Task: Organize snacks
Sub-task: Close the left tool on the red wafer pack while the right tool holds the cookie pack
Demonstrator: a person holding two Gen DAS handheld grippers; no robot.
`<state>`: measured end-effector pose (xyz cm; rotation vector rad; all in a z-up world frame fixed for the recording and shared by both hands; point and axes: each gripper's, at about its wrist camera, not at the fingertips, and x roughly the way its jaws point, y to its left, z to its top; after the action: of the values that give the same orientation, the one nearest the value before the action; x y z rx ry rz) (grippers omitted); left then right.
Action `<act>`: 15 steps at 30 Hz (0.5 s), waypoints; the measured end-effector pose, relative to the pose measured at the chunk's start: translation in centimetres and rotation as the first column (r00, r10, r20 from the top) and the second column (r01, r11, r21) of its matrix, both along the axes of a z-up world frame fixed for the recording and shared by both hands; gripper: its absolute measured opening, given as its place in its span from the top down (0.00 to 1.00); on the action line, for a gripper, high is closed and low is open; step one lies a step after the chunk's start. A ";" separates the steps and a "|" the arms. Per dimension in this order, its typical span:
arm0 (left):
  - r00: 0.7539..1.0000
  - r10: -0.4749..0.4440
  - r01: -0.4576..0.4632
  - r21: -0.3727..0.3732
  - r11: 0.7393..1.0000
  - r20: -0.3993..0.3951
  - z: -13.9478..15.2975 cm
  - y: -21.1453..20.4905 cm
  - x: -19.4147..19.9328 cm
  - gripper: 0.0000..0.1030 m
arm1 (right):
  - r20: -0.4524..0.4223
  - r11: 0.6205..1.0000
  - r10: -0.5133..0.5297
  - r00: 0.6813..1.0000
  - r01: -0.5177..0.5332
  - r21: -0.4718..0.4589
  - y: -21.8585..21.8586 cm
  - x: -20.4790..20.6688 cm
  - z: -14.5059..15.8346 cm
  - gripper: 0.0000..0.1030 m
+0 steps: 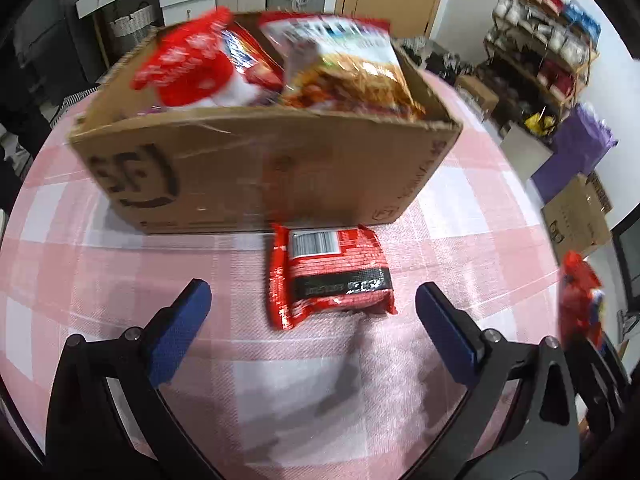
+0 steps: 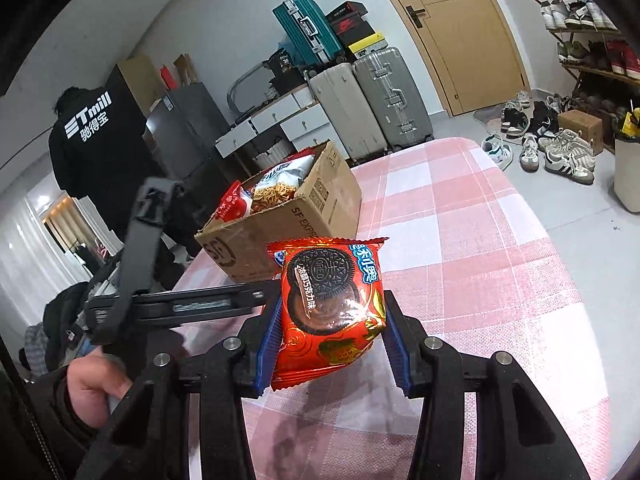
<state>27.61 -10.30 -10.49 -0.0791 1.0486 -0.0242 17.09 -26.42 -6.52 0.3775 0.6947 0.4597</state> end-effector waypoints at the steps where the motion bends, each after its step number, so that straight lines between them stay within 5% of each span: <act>1: 1.000 0.013 -0.013 0.006 1.000 -0.001 -0.1 -0.1 0.1 0.02 | 0.001 1.000 -0.012 1.000 0.012 -0.005 -0.1 -0.1 0.1 0.55; 15: 0.996 0.087 -0.085 0.059 0.995 -0.036 -2.6 -1.2 2.5 0.03 | 0.040 0.999 -0.035 0.999 0.036 -0.015 -0.7 -0.9 0.7 0.55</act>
<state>30.07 -11.53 -13.05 -0.0727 1.0823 0.0861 16.19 -27.17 -5.86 0.3649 0.6522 0.4270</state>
